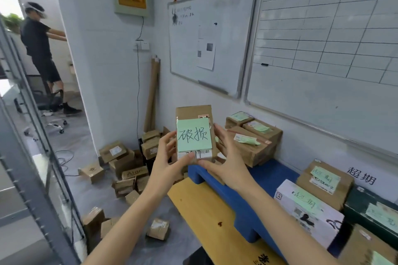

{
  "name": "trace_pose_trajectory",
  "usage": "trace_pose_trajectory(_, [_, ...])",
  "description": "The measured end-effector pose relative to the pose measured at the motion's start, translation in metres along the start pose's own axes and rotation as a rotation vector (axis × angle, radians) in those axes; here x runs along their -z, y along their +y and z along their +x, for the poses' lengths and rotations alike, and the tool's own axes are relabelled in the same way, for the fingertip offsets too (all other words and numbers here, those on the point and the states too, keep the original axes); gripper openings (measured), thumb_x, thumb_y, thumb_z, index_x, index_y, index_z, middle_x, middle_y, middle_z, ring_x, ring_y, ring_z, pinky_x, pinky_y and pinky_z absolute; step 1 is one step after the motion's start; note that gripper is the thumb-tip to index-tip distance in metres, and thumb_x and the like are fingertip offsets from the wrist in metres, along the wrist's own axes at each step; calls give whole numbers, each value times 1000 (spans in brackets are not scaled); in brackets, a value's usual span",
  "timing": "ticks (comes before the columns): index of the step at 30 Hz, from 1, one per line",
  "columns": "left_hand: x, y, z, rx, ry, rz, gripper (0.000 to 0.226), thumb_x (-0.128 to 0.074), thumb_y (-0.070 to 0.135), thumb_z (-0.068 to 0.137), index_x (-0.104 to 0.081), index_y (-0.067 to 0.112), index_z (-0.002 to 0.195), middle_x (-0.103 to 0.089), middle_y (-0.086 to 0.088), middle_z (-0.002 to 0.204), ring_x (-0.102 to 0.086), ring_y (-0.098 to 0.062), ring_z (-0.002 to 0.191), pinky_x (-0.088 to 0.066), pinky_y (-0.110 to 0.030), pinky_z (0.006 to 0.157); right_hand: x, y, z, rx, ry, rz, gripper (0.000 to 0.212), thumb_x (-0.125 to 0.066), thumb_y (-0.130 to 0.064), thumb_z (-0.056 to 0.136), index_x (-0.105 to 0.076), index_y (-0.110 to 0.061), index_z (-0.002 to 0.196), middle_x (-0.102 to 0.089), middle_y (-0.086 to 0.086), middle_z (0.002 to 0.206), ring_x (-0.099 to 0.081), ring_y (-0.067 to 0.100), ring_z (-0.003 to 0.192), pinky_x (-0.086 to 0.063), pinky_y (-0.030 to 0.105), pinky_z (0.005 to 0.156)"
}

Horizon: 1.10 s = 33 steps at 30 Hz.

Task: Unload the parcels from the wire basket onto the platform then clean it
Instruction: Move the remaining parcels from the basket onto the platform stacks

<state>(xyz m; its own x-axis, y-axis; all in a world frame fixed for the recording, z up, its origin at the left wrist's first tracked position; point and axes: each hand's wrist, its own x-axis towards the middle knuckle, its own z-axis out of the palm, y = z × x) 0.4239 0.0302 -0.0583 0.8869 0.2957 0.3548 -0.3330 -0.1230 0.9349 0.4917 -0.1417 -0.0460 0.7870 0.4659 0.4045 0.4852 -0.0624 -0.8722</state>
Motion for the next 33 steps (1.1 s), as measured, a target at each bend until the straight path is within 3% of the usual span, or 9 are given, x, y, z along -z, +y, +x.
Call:
trace_pose_trajectory(4, [10, -25, 36, 14, -10, 7, 71, -76, 34, 80, -37, 36, 140, -55, 12, 137, -54, 6, 119, -50, -13, 85, -7, 23, 38, -27, -13, 4, 91, -82, -5, 77, -33, -34, 148, -47, -47, 128, -43, -13, 128, -51, 16, 92])
trace_pose_trajectory(8, [26, -50, 82, 43, -38, 59, 77, -72, 55, 77, -32, 48, 143, -48, 18, 142, -54, 7, 118, -50, -27, 94, -19, 53, 84, -50, -5, 22, 90, -82, -4, 78, -34, -36, 147, -48, -46, 127, -44, -12, 128, -51, 15, 90])
trace_pose_trajectory(11, [33, -62, 121, 68, -65, 101, 73, -67, 51, 83, -28, 49, 145, -49, 24, 140, -53, 18, 109, -48, -28, 93, -22, 76, 122, -76, 16, 24, 90, -83, -11, 77, -34, -45, 144, -46, -47, 128, -43, -12, 129, -52, 22, 96])
trace_pose_trajectory(16, [31, -84, 193, 97, -117, 132, 62, -64, 45, 89, -31, 57, 140, -53, 42, 120, -56, 17, 101, -45, -19, 82, -9, 113, 181, -120, 64, -12, 86, -83, -11, 78, -33, -57, 131, -44, -56, 116, -42, -25, 117, -51, 11, 85])
trace_pose_trajectory(22, [11, -124, 251, 158, -183, 75, 69, -65, 51, 81, -33, 50, 142, -55, 27, 130, -63, 7, 104, -49, -24, 88, 8, 155, 223, -191, 103, -82, 89, -85, -22, 77, -30, -56, 139, -43, -45, 132, -37, -5, 136, -47, 41, 107])
trace_pose_trajectory(25, [0, -143, 275, 166, -233, 102, 60, -67, 43, 90, -34, 47, 140, -52, 22, 134, -58, 19, 97, -47, -17, 78, 20, 173, 234, -231, 104, -138, 91, -85, -43, 73, -27, -60, 141, -41, -35, 143, -35, -2, 139, -40, 47, 113])
trace_pose_trajectory(28, [-10, -165, 301, 220, -288, 60, 59, -68, 47, 86, -38, 50, 136, -56, 19, 131, -65, 3, 96, -58, -31, 78, 32, 189, 247, -284, 104, -203, 90, -82, -50, 73, -24, -58, 141, -36, -39, 141, -34, -10, 134, -34, 39, 116])
trace_pose_trajectory(31, [-20, -191, 329, 282, -321, 15, 64, -68, 54, 78, -41, 49, 136, -62, 15, 129, -67, -22, 98, -54, -50, 87, 44, 201, 255, -336, 137, -258, 92, -78, -58, 74, -24, -51, 148, -34, -26, 152, -33, -2, 139, -32, 36, 115])
trace_pose_trajectory(33, [-28, -208, 348, 324, -362, 0, 57, -68, 46, 84, -43, 48, 136, -62, 13, 129, -67, -18, 104, -54, -49, 92, 54, 208, 257, -371, 170, -317, 88, -76, -51, 80, -23, -47, 150, -31, -27, 152, -30, -4, 138, -28, 28, 112])
